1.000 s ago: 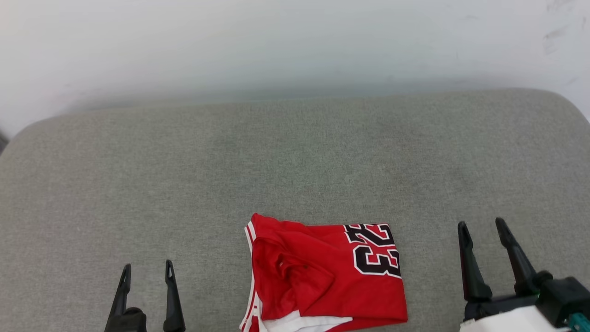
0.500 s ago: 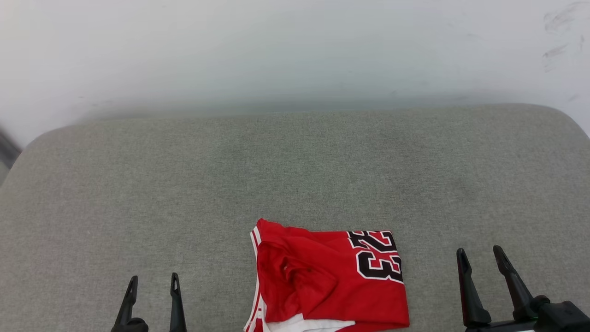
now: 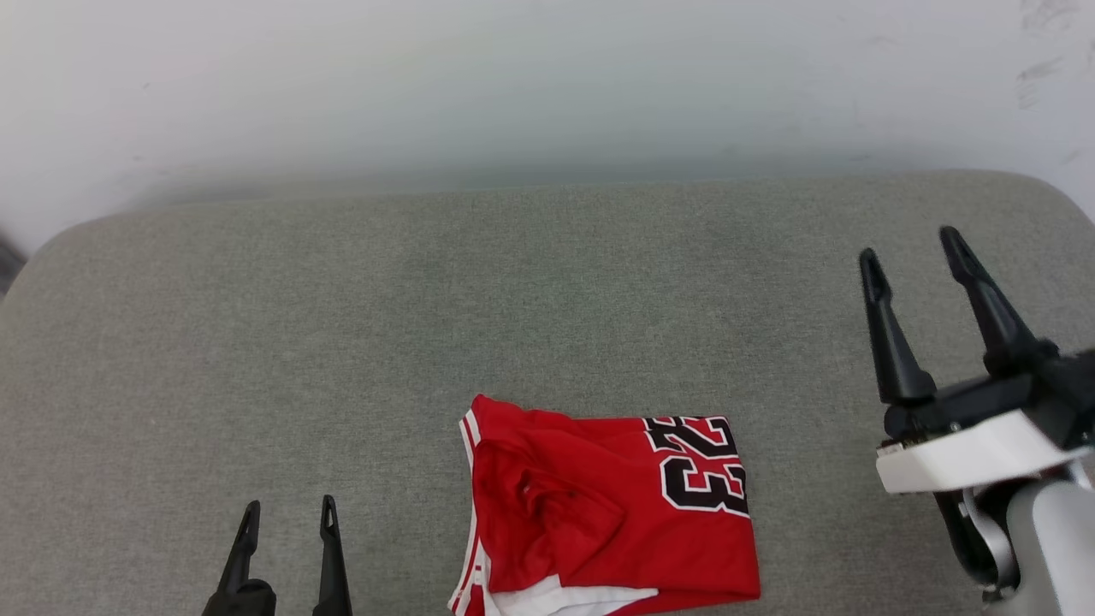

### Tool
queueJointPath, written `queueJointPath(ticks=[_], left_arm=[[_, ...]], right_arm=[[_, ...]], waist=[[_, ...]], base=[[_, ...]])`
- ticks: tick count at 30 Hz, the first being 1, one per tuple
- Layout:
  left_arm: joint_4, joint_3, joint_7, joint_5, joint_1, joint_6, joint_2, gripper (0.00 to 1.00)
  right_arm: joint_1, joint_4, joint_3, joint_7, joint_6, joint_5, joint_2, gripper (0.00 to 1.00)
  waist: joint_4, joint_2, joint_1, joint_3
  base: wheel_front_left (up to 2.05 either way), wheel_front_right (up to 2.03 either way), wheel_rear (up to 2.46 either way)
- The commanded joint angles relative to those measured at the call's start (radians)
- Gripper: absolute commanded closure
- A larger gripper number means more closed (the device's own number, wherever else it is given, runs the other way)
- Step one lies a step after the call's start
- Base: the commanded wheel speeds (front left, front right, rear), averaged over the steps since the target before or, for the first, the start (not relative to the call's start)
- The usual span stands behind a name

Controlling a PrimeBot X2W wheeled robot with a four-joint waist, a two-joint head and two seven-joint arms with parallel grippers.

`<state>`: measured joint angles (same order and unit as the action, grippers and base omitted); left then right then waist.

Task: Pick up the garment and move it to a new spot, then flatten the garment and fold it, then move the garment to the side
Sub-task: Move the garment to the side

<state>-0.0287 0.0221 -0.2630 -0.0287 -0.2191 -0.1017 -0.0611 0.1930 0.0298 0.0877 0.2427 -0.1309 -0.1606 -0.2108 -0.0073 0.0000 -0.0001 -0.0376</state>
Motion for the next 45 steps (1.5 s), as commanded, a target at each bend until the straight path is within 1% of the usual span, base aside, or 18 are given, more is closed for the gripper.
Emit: queueJointPath(ticks=[1,3,5,8,11,14,17,20,23,26,33,36,42,43,44,45], left_arm=[[0.000,-0.002,-0.002,0.006,0.009,0.002,-0.001,0.00],[-0.002,-0.003,-0.002,0.006,0.019,0.002,0.000,0.00],[-0.005,-0.004,-0.002,0.005,0.025,0.001,0.002,0.00],[-0.005,-0.005,-0.002,0.005,0.030,0.004,0.003,0.00],[-0.007,-0.007,-0.002,0.005,0.043,0.004,0.004,0.00],[-0.008,-0.006,-0.002,0.006,0.053,0.007,0.006,0.00],[-0.009,-0.003,-0.002,0.006,0.068,0.010,0.007,0.00],[-0.010,0.003,-0.002,0.006,0.086,0.012,0.008,0.00],[-0.007,0.010,-0.002,0.007,0.106,0.014,0.008,0.00],[-0.005,0.014,-0.002,0.008,0.126,0.018,0.009,0.00],[0.003,0.024,-0.002,0.006,0.169,0.022,0.010,0.00],[0.007,0.029,-0.002,0.006,0.178,0.024,0.011,0.00],[0.013,0.033,-0.002,0.005,0.190,0.023,0.011,0.00],[0.015,0.033,-0.002,0.004,0.192,0.022,0.011,0.00],[0.015,0.034,-0.002,0.004,0.194,0.020,0.011,0.00],[0.017,0.034,-0.002,0.003,0.195,0.018,0.011,0.00]], right_arm=[[0.027,-0.010,0.020,-0.020,0.000,-0.018,-0.021,0.00],[0.096,-0.043,0.087,-0.122,0.001,-0.097,-0.077,0.00],[0.154,-0.071,0.172,-0.277,0.000,-0.191,-0.147,0.00],[0.220,-0.083,0.304,-0.543,0.000,-0.390,-0.255,0.00],[0.258,-0.091,0.371,-0.765,0.000,-0.590,-0.339,0.00],[0.271,-0.115,0.396,-0.920,0.000,-0.757,-0.386,0.00],[0.264,-0.157,0.387,-1.016,0.000,-0.880,-0.393,0.00],[0.249,-0.197,0.394,-1.070,0.000,-0.938,-0.389,0.00],[0.234,-0.240,0.396,-1.082,0.000,-0.971,-0.362,0.00],[0.228,-0.280,0.403,-1.070,0.000,-0.986,-0.332,0.00],[0.232,-0.370,0.437,-1.038,0.001,-0.998,-0.265,0.00],[0.220,-0.397,0.473,-1.042,0.001,-0.998,-0.241,0.00],[0.198,-0.430,0.563,-1.030,0.003,-0.967,-0.227,0.00],[0.198,-0.434,0.570,-1.024,0.003,-0.967,-0.226,0.55],[0.200,-0.437,0.577,-1.019,0.003,-0.970,-0.226,0.86],[0.205,-0.436,0.581,-1.008,0.003,-0.968,-0.227,1.00]], waist=[[0.002,0.0000,0.0001,-0.004],[0.005,0.0000,0.0001,-0.010],[0.006,0.0000,0.0001,-0.018],[0.010,0.0000,0.0001,-0.030],[0.015,0.0000,0.0001,-0.046],[0.024,0.0000,0.0001,-0.065],[0.035,0.0000,0.0001,-0.087],[0.050,0.0000,0.0001,-0.114],[0.067,0.0000,0.0001,-0.141],[0.082,0.0000,0.0001,-0.167],[0.114,0.0000,0.0001,-0.219],[0.122,0.0000,0.0001,-0.233],[0.131,0.0000,0.0001,-0.242],[0.132,0.0000,0.0001,-0.242],[0.133,0.0000,0.0001,-0.241],[0.133,0.0000,0.0001,-0.240]], base=[[0.00,0.00,0.00],[0.00,0.00,0.00],[0.00,0.00,0.00],[0.00,0.00,0.00],[0.00,0.00,0.00],[0.00,0.00,0.00],[0.00,0.00,0.00],[0.00,0.00,0.00],[0.00,0.00,0.00],[0.00,0.00,0.00],[0.00,0.00,0.00],[0.00,0.00,0.00],[0.00,0.00,0.00],[0.00,0.00,0.00],[0.00,0.00,0.00],[0.00,0.00,0.00]])
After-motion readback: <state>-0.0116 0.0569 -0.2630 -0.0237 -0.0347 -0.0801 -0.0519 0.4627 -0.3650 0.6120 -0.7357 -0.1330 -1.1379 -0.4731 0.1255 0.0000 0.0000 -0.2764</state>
